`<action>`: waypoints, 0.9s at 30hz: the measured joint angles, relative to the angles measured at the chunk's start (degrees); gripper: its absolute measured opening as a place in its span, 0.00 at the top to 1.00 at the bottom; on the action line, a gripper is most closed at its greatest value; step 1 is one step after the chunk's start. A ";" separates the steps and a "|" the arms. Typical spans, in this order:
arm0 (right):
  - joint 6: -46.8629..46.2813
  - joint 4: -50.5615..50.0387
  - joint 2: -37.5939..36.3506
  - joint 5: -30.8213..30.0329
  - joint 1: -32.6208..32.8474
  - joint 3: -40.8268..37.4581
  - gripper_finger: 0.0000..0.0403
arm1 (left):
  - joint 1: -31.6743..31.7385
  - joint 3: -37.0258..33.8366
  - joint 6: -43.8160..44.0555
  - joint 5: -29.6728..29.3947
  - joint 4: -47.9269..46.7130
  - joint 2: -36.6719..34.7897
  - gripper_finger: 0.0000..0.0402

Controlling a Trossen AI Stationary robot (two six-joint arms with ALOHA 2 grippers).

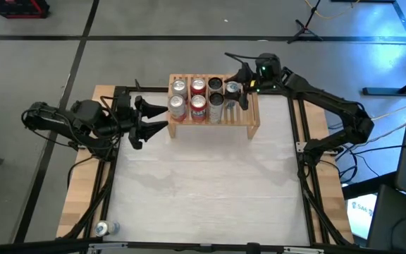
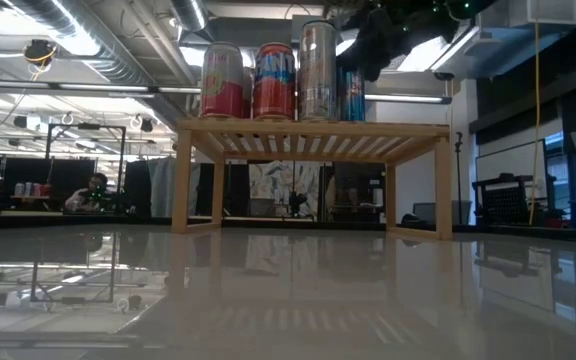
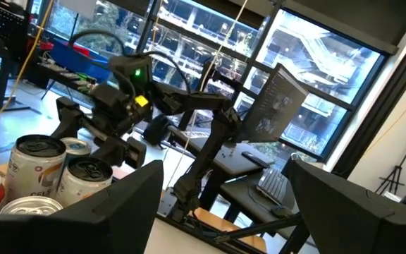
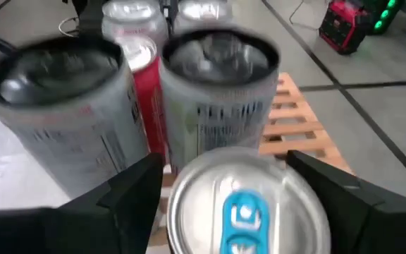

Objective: Place canned beverage on shelf
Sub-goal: Put the right blue soda can on the shelf, then put the blue soda can on the shelf aligned with the other blue soda can

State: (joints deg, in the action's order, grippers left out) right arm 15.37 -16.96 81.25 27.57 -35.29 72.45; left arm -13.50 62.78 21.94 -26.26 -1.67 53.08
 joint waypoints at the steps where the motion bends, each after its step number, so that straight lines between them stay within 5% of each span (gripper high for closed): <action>1: -0.02 -0.13 -0.02 0.00 0.00 0.65 0.28 | 0.00 0.00 0.01 -0.02 0.00 0.00 0.24; 15: -0.08 -8.89 -0.13 -0.58 0.26 15.74 0.28 | -0.02 -0.02 -0.01 2.18 0.76 0.11 0.24; 21: -0.13 -21.10 -0.95 1.39 5.33 25.01 0.28 | -1.56 -0.02 3.64 2.27 -2.50 0.34 0.24; 27: -0.13 -24.62 -4.20 1.53 13.55 26.07 0.28 | -5.81 -0.09 15.20 -1.07 -14.05 1.80 0.24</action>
State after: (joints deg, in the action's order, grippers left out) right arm 15.25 -41.58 77.06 29.10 -21.74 98.52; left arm -19.31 62.70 37.15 -27.33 -15.72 54.88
